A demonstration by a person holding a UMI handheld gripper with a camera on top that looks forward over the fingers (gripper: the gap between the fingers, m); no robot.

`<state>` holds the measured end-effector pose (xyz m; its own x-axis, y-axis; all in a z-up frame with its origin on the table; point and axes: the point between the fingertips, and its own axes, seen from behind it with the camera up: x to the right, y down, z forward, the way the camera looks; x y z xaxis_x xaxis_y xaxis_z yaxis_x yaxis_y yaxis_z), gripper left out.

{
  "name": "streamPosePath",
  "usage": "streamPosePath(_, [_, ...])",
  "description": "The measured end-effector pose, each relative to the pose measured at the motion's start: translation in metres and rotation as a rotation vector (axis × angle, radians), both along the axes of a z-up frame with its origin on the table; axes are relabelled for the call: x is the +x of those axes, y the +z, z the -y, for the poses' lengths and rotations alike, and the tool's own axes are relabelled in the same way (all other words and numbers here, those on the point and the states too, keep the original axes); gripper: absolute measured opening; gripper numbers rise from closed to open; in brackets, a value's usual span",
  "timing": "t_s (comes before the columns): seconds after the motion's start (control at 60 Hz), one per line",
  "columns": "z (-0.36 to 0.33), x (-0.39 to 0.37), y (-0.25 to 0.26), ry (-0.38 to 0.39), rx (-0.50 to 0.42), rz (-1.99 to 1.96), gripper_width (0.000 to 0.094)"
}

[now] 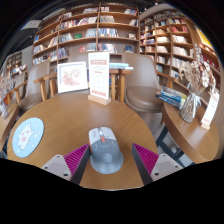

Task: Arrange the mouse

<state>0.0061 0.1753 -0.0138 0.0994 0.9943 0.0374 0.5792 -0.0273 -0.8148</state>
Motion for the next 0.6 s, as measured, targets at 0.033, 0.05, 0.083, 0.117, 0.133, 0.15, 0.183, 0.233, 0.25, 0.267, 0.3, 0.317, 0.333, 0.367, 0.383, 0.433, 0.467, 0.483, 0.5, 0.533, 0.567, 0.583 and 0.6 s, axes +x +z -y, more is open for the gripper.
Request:
streamPosePath(0.033, [-0.002, -0.005, 0.0, -0.005, -0.001, 0.0, 0.0852])
streamPosePath(0.05, [-0.002, -0.007, 0.0, -0.007, -0.001, 0.002, 0.0852])
streamPosePath(0.083, [-0.003, -0.011, 0.0, -0.01, -0.001, 0.004, 0.0854])
streamPosePath(0.117, [-0.005, -0.015, 0.0, -0.013, 0.0, 0.004, 0.0854])
streamPosePath(0.133, [-0.006, -0.016, 0.0, -0.014, 0.002, 0.005, 0.0853])
streamPosePath(0.15, [-0.006, -0.018, 0.0, -0.014, 0.002, 0.004, 0.0854])
streamPosePath(0.183, [-0.008, -0.021, 0.0, -0.017, 0.003, 0.005, 0.0854])
streamPosePath(0.233, [-0.008, -0.023, -0.001, -0.02, -0.003, 0.007, 0.0847])
streamPosePath(0.25, [-0.007, -0.024, -0.002, -0.021, -0.006, 0.009, 0.0841])
streamPosePath(0.267, [-0.006, -0.024, -0.001, -0.022, -0.011, 0.009, 0.083])
streamPosePath(0.3, [-0.004, -0.025, -0.002, -0.022, -0.022, 0.01, 0.08])
streamPosePath(0.317, [-0.003, -0.025, -0.003, -0.021, -0.027, 0.01, 0.078])
streamPosePath(0.333, [-0.002, -0.026, -0.003, -0.019, -0.03, 0.009, 0.0756])
streamPosePath(0.367, [-0.001, -0.027, -0.002, -0.012, -0.027, 0.006, 0.0706])
streamPosePath(0.383, [0.001, -0.027, -0.002, -0.007, -0.025, 0.004, 0.0672])
streamPosePath(0.433, [0.009, -0.028, -0.002, 0.01, -0.028, 0.0, 0.0524])
streamPosePath(0.467, [0.007, -0.028, -0.002, 0.005, -0.019, 0.001, 0.0498])
streamPosePath(0.483, [0.007, -0.028, -0.002, 0.001, -0.018, 0.004, 0.0482])
streamPosePath(0.5, [0.007, -0.028, -0.001, -0.003, -0.02, 0.006, 0.0476])
streamPosePath(0.533, [0.006, -0.027, 0.001, -0.012, -0.027, 0.01, 0.0468])
streamPosePath(0.567, [0.007, -0.027, 0.007, -0.016, -0.036, 0.001, 0.0466])
streamPosePath(0.583, [0.008, -0.027, 0.011, -0.018, -0.038, -0.006, 0.046])
streamPosePath(0.6, [0.009, -0.026, 0.016, -0.019, -0.039, -0.011, 0.046])
